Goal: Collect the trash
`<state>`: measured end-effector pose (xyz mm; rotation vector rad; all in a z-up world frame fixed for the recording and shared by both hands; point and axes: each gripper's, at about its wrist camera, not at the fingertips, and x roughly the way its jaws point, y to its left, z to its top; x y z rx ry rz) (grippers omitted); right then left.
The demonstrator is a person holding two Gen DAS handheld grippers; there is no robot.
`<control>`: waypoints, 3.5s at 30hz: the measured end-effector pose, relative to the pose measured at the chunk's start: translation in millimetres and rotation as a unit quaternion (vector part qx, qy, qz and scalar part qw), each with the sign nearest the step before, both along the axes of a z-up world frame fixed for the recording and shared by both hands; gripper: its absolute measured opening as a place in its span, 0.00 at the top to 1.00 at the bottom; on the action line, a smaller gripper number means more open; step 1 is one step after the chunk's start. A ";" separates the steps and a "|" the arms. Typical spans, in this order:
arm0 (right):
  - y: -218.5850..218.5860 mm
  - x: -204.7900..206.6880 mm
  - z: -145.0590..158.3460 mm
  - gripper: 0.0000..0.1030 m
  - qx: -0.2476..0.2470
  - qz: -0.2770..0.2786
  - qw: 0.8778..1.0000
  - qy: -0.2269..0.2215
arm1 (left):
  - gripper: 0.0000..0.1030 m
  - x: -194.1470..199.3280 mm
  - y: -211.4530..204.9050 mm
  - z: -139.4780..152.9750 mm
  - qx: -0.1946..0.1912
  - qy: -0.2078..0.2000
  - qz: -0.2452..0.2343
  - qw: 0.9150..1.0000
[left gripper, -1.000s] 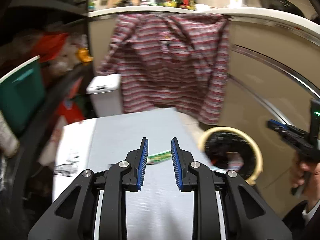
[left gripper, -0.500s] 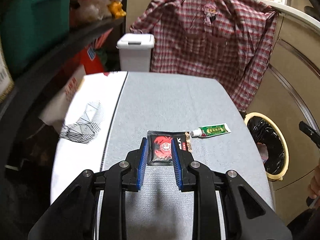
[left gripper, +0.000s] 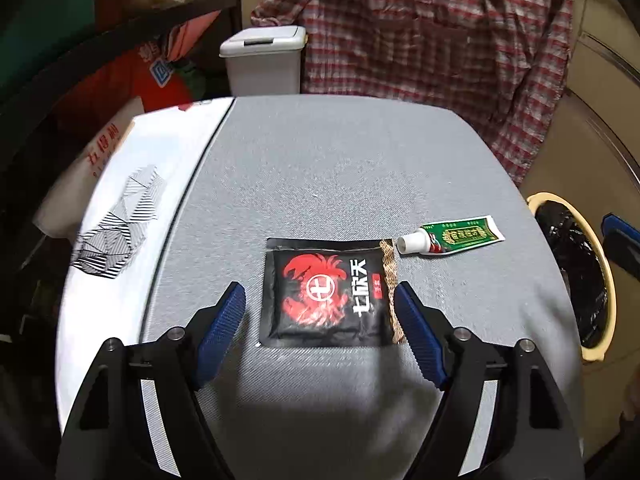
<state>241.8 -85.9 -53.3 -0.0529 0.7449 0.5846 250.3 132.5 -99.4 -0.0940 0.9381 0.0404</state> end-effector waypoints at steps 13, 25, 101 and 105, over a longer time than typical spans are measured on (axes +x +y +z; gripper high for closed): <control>48.0 46.7 -33.9 0.51 -0.047 0.067 0.997 0.013 | 0.22 12.1 -12.0 -21.6 0.028 0.028 -0.008 0.999; 66.9 75.8 -66.2 0.48 -0.100 0.113 0.988 0.044 | 0.59 12.8 23.5 -13.0 0.010 0.011 0.018 1.000; 68.2 78.7 -72.3 0.74 -0.107 0.105 0.988 0.029 | 0.26 37.6 -7.0 -23.5 0.036 0.019 0.014 0.999; 68.8 76.3 -71.5 0.75 -0.112 0.104 0.988 0.028 | 0.42 34.2 -5.3 -18.8 0.034 0.012 0.010 0.999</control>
